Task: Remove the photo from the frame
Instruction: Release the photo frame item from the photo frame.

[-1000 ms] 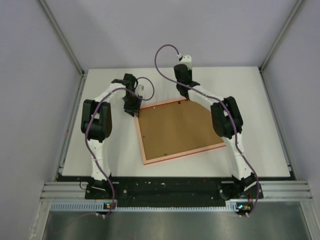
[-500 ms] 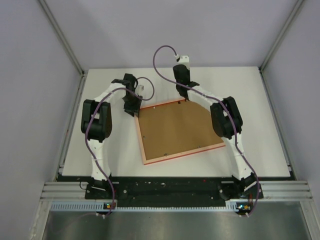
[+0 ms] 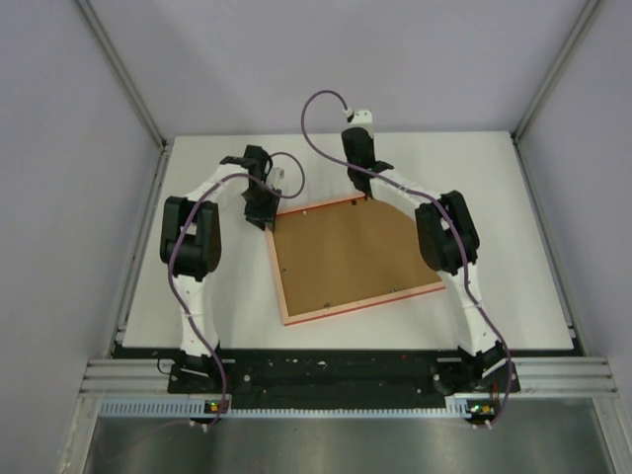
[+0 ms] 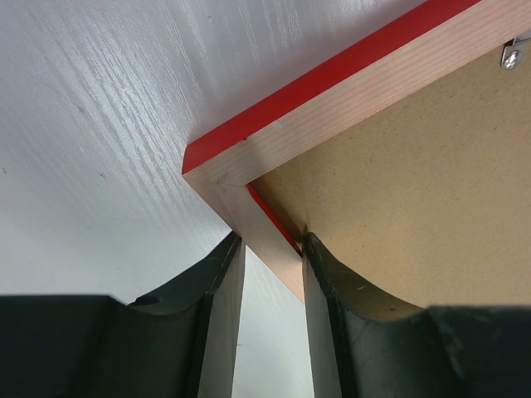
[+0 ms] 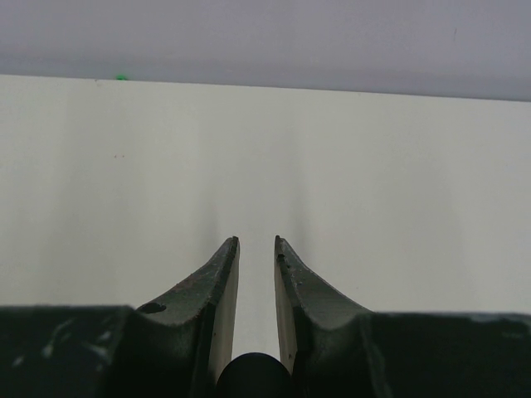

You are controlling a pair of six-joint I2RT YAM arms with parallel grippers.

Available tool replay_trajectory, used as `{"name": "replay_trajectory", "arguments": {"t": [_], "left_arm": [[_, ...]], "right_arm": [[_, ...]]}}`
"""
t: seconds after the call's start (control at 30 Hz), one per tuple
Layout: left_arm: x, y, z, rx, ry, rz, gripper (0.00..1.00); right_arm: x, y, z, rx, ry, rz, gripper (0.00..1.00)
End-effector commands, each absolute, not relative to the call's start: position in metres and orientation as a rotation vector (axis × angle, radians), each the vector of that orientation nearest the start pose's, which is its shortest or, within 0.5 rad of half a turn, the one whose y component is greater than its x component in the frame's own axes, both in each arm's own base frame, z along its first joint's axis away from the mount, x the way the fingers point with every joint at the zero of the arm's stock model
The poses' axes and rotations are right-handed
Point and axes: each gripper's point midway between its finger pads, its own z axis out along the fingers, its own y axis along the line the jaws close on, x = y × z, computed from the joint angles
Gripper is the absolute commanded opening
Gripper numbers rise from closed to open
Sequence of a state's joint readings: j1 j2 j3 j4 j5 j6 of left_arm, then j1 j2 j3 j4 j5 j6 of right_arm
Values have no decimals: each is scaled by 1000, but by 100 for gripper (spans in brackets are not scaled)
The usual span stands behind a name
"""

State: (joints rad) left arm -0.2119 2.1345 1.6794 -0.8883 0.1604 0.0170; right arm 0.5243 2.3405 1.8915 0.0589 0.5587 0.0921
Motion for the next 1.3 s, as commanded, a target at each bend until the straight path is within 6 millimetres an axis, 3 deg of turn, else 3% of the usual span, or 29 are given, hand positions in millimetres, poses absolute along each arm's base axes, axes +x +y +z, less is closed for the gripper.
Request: {"name": "replay_trajectory", "arguments": {"t": [0.0, 0.13, 0.5, 0.63, 1.0, 1.27], "left_arm": [[407, -129, 39, 399, 2874, -340, 37], [408, -129, 39, 397, 2871, -338, 37], [409, -127, 35, 400, 2881, -327, 37], [409, -125, 34, 408, 2880, -304, 37], [404, -128, 30, 478, 2900, -384, 38], [401, -131, 38, 510, 2883, -419, 39]], "right_arm": [[595, 255, 160, 5, 1830, -107, 0], [594, 234, 187, 76, 1790, -145, 0], [588, 215, 201, 135, 1788, -73, 0], [591, 204, 216, 150, 1768, -69, 0], [589, 186, 183, 128, 1690, -94, 0], [580, 178, 190, 166, 1544, -73, 0]]}}
